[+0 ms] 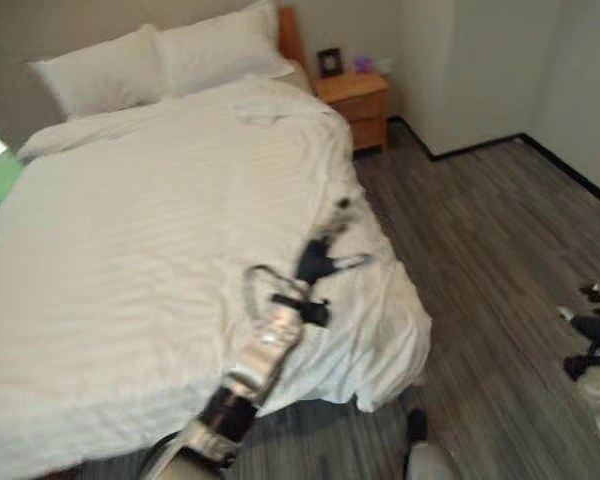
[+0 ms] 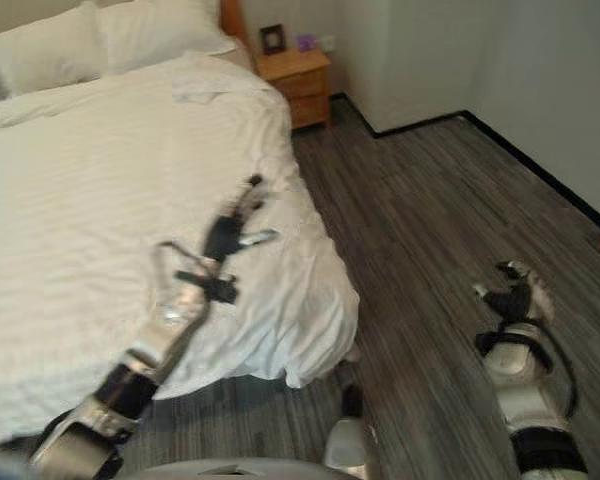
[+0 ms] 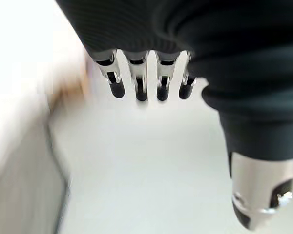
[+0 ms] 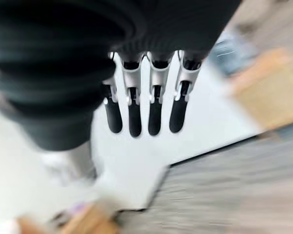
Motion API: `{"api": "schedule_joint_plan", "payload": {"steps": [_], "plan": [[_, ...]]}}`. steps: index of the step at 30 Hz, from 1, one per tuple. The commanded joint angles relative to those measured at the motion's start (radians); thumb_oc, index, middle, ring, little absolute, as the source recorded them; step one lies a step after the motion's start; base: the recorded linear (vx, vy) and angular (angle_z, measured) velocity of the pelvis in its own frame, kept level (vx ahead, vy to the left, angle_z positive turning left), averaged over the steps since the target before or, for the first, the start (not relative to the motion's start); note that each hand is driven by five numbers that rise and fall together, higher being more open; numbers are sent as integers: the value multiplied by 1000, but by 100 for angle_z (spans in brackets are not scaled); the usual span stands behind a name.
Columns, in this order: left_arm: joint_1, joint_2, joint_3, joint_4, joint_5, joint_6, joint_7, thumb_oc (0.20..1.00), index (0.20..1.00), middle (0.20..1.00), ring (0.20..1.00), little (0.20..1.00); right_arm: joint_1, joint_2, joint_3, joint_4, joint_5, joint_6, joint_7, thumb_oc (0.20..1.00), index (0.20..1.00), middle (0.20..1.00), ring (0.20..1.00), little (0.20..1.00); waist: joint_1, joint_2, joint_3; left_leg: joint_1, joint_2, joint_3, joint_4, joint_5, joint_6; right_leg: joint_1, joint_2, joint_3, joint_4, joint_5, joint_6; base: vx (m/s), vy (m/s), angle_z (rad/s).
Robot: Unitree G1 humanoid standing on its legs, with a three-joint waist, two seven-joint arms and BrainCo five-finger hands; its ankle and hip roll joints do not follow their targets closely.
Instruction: Making the bed.
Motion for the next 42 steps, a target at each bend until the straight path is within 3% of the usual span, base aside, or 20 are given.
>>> {"api": "schedule_joint_plan", "payload": {"steps": [1, 5, 6, 7, 9, 10, 11, 15, 18, 20, 22, 23, 25, 29, 33, 36, 37, 39, 41, 42], "plan": [[65, 43, 18, 38, 16, -59, -24, 1000, 1000, 1000, 1000, 1000, -92, 93, 105, -47, 190, -137, 145, 200, 200, 200, 200, 200, 30, -84, -4, -60, -6, -26, 11, 40, -17, 255, -117, -20, -103, -91, 105, 21, 3, -4], [177, 49, 108, 128, 37, -56, -24, 1000, 1000, 1000, 1000, 1000, -216, 207, 200, 27, 448, -174, 248, 200, 200, 200, 200, 200, 126, -102, -1, -95, -3, -80, 11, 58, -27, 274, -122, -96, -103, -100, 99, 24, 8, 38], [178, 49, 110, 127, 37, -56, -24, 1000, 1000, 1000, 1000, 1000, -219, 207, 202, 30, 449, -176, 249, 200, 200, 200, 200, 200, 122, -102, -1, -96, -4, -83, 11, 59, -27, 275, -122, -98, -103, -100, 99, 11, 1, 61], [220, 37, 139, 177, 19, -53, -23, 1000, 1000, 1000, 1000, 1000, -280, 273, 220, 77, 591, -198, 273, 200, 200, 200, 200, 200, 174, -109, 5, -123, -3, -112, 11, 70, -30, 278, -123, -136, -103, -103, 99, -5, 1, 83], [254, 27, 159, 219, -1, -51, -19, 1000, 1000, 1000, 1000, 1000, -349, 343, 232, 130, 752, -217, 299, 200, 200, 200, 200, 200, 235, -110, 18, -155, -4, -139, 11, 81, -35, 275, -125, -171, -103, -105, 100, -19, -2, 81], [254, 27, 160, 219, -1, -51, -19, 1000, 1000, 1000, 1000, 1000, -351, 343, 232, 133, 754, -218, 300, 200, 200, 200, 200, 200, 232, -111, 17, -157, -5, -141, 11, 82, -35, 274, -125, -173, -103, -105, 100, -71, -4, 52], [275, 19, 169, 248, -31, -54, -15, 1000, 1000, 1000, 1000, 1000, -421, 405, 242, 172, 880, -232, 316, 200, 200, 200, 200, 200, 287, -102, 40, -198, -2, -165, 11, 99, -45, 260, -126, -203, -103, -105, 100, -110, 2, 55], [275, 10, 154, 270, -75, -72, 0, 1000, 1000, 1000, 1000, 1000, -546, 472, 218, 213, 1044, -281, 326, 200, 200, 200, 200, 200, 357, -57, 115, -296, 3, -221, 11, 119, -78, 208, -123, -236, -103, -115, 108, -111, -13, 54], [264, 6, 146, 281, -92, -89, 7, 1000, 1000, 1000, 1000, 1000, -595, 464, 188, 240, 1070, -301, 309, 200, 200, 200, 200, 200, 371, -31, 143, -347, 4, -240, 11, 139, -89, 169, -126, -246, -103, -107, 104, -139, 3, 50], [252, 0, 125, 285, -99, -108, 17, 1000, 1000, 1000, 1000, 1000, -633, 455, 152, 307, 1077, -324, 272, 200, 200, 200, 200, 200, 378, 10, 186, -406, 7, -248, 11, 161, -102, 120, -138, -252, -103, -99, 107, -161, 40, 15], [249, -9, 115, 284, -102, -109, 16, 1000, 1000, 1000, 1000, 1000, -641, 444, 140, 340, 1077, -321, 262, 200, 200, 200, 200, 200, 378, 23, 194, -429, 7, -247, 11, 167, -103, 99, -142, -250, -103, -95, 108, -129, 67, 10], [239, -33, 97, 296, -108, -112, 15, 1000, 1000, 1000, 1000, 1000, -628, 441, 102, 420, 1079, -317, 238, 200, 200, 200, 200, 200, 367, 51, 217, -462, 4, -241, 11, 175, -107, 65, -158, -246, -103, -83, 117, -90, 73, 6], [228, -52, 81, 295, -108, -107, 7, 1000, 1000, 1000, 1000, 1000, -606, 419, 66, 484, 1068, -304, 226, 200, 200, 200, 200, 200, 359, 74, 225, -491, -5, -237, 11, 178, -107, 33, -172, -245, -103, -71, 124, -123, 131, 5], [211, -72, 63, 290, -98, -91, -16, 1000, 1000, 1000, 1000, 1000, -525, 391, -14, 551, 1064, -282, 222, 200, 200, 200, 200, 200, 323, 92, 231, -515, -22, -224, 11, 176, -103, 7, -200, -243, -103, -57, 138, -53, 118, 4], [173, -83, -5, 295, -40, -60, -71, 1000, 1000, 1000, 1000, 1000, -340, 308, -119, 586, 1034, -235, 252, 200, 200, 200, 200, 200, 224, 72, 222, -498, -45, -180, 11, 143, -93, -19, -233, -214, -103, -32, 149, -7, 210, 5], [147, -91, -57, 290, -12, -42, -92, 1000, 1000, 1000, 1000, 1000, -235, 321, -142, 528, 1042, -236, 287, 200, 200, 200, 200, 200, 153, 48, 216, -462, -49, -150, 11, 120, -73, -14, -227, -198, -97, -18, 149, 32, 108, -25], [149, -91, -58, 291, -11, -42, -91, 1000, 1000, 1000, 1000, 1000, -229, 323, -141, 523, 1042, -236, 287, 200, 200, 200, 200, 200, 154, 46, 218, -457, -49, -148, 11, 118, -72, -10, -228, -196, -97, -18, 149, 0, 94, -20], [127, -96, -92, 281, -1, -24, -92, 1000, 1000, 1000, 1000, 1000, -169, 358, -104, 457, 1001, -236, 297, 200, 200, 200, 200, 200, 104, 21, 235, -400, -27, -77, 11, 106, -45, -1, -203, -214, 14, -69, 131, -98, 185, -40], [113, -85, -117, 275, 15, -12, -92, 1000, 1000, 1000, 1000, 1000, -139, 379, -54, 424, 932, -225, 291, 200, 200, 200, 200, 200, 106, -3, 248, -352, -4, 8, 11, 121, -26, 24, -191, -269, 151, -135, 111, -141, 165, -118], [115, -84, -117, 276, 16, -12, -91, 1000, 1000, 1000, 1000, 1000, -137, 382, -53, 421, 928, -224, 288, 200, 200, 200, 200, 200, 109, -7, 252, -346, -4, 12, 11, 120, -27, 23, -194, -264, 162, -144, 110, -77, 90, -201]]}}
